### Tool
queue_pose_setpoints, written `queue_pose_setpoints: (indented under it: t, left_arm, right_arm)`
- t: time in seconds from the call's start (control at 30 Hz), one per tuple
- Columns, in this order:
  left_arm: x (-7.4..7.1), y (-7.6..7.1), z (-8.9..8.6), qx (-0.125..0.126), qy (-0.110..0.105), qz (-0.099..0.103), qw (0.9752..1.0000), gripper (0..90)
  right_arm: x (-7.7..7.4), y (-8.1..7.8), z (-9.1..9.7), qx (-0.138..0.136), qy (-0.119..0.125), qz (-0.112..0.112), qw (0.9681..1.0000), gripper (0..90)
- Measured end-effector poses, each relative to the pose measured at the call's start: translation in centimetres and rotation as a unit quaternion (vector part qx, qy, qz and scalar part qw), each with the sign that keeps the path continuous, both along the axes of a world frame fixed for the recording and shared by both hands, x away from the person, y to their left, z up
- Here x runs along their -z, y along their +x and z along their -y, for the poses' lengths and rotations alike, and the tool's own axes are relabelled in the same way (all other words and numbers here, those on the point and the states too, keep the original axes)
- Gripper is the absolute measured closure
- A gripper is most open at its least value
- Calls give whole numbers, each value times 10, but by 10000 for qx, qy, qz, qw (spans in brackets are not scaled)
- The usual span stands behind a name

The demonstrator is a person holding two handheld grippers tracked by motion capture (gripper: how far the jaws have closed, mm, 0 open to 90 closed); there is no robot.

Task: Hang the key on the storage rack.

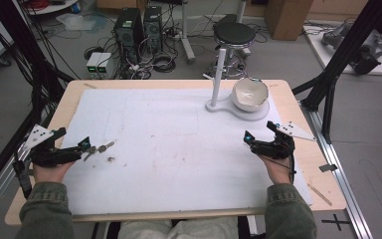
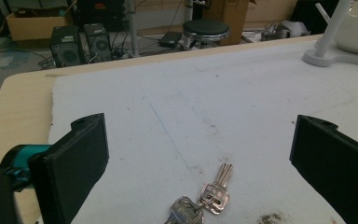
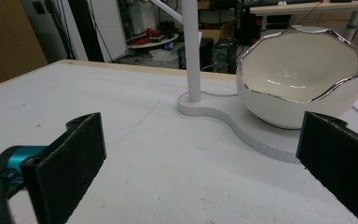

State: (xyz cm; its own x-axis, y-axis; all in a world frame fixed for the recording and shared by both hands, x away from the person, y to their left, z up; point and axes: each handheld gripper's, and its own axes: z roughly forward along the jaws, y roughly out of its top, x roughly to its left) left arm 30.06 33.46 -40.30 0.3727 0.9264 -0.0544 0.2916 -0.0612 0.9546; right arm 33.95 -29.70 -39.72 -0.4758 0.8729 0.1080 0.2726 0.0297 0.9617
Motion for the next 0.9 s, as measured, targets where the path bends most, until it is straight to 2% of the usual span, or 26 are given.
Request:
queue_pose_setpoints:
  t: [0.57,0.63,0.9]
  left_arm:
    - [1,-1,1,25,47,-65,10000,49]
    - [1,0,0,10,89,-95,9999,49]
    - [3,3,-2,-34,42,-245,9997,49]
  right_arm:
    - [0,-1,-1,1,-2,3,10000,3]
    - [1,-1,-1,9,43,-23,10000,4]
    - [1,-2,0,35,78,-23,10000,3]
